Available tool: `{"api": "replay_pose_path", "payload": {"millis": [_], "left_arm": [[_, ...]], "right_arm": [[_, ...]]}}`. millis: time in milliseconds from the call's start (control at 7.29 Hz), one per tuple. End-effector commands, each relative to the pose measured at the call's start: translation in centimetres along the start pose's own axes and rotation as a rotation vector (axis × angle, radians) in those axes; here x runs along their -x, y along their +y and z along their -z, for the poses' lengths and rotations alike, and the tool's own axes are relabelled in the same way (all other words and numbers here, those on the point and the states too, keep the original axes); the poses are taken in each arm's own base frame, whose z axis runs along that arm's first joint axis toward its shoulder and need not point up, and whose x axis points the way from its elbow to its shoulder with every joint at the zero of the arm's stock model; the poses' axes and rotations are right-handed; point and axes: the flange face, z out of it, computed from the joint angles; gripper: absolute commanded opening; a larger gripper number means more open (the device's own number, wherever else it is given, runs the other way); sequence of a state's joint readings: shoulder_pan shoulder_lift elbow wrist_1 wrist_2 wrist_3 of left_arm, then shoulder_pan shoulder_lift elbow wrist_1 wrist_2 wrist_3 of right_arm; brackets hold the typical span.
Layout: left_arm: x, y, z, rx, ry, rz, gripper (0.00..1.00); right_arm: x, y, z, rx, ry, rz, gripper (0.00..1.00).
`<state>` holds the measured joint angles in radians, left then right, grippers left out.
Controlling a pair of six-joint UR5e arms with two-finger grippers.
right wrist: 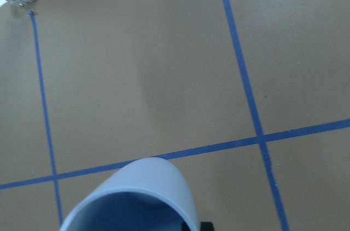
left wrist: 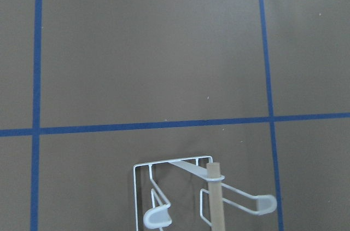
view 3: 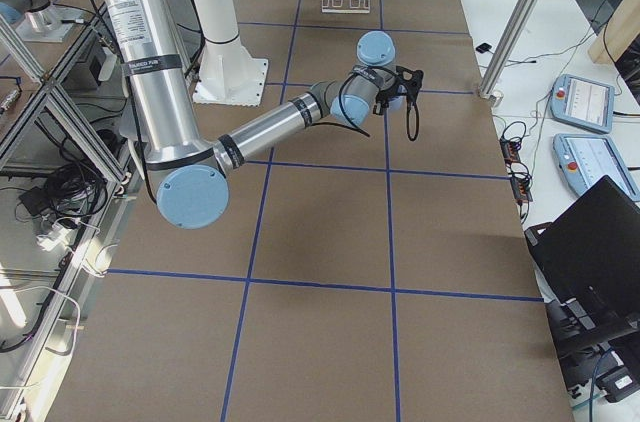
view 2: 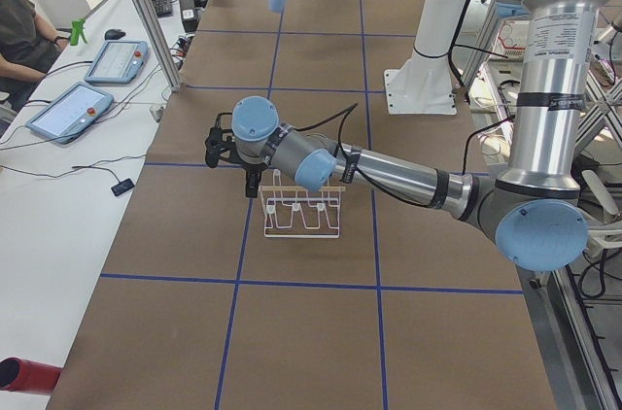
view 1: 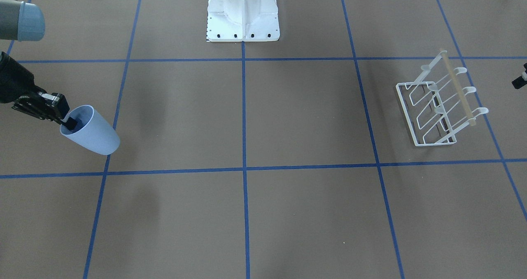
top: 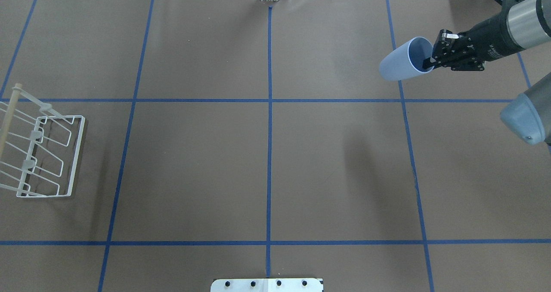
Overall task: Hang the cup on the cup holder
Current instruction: 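Lift and tilt the cup with the right gripper while the left arm approaches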
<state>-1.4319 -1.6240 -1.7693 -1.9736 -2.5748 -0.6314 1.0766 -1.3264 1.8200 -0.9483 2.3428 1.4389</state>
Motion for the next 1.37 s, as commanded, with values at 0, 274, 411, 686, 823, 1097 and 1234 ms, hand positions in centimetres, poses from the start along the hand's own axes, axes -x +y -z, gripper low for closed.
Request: {"api": "replay_pose_path", "payload": {"millis": [0, 274, 411, 686, 823, 1097, 1234], "left_arm": [[-4.4, 0.3, -2.5, -0.065, 0.052, 0.103, 0.98], [-9.8, -0.2, -4.5, -0.085, 0.12, 0.229, 0.98], [-11.8, 0.4, -6.0, -0.111, 0.153, 0.262, 0.98], [-17.5, 0.7, -9.7, -0.121, 0.295, 0.351, 0.97], [-19.0, 1.3, -11.7, -0.085, 0.384, 0.346, 0.97], [-21.4, 4.2, -14.5, -0.061, 0.57, 0.378, 0.97], [-24.4, 4.5, -15.3, -0.013, 0.625, 0.393, 0.97]], "right_arm": [[1.3, 1.6, 0.2, 0.005, -0.11, -0.085, 0.0], [2.7, 3.9, -0.5, 0.048, -0.197, -0.143, 0.0], [3.1, 5.1, -1.0, 0.07, -0.235, -0.141, 0.0], [5.6, 7.3, -2.5, 0.122, -0.26, -0.102, 0.0], [7.5, 8.3, -2.9, 0.153, -0.28, -0.116, 0.0], [9.1, 10.9, -2.9, 0.228, -0.366, -0.147, 0.0], [9.6, 11.7, -2.7, 0.259, -0.4, -0.16, 0.0]]}}
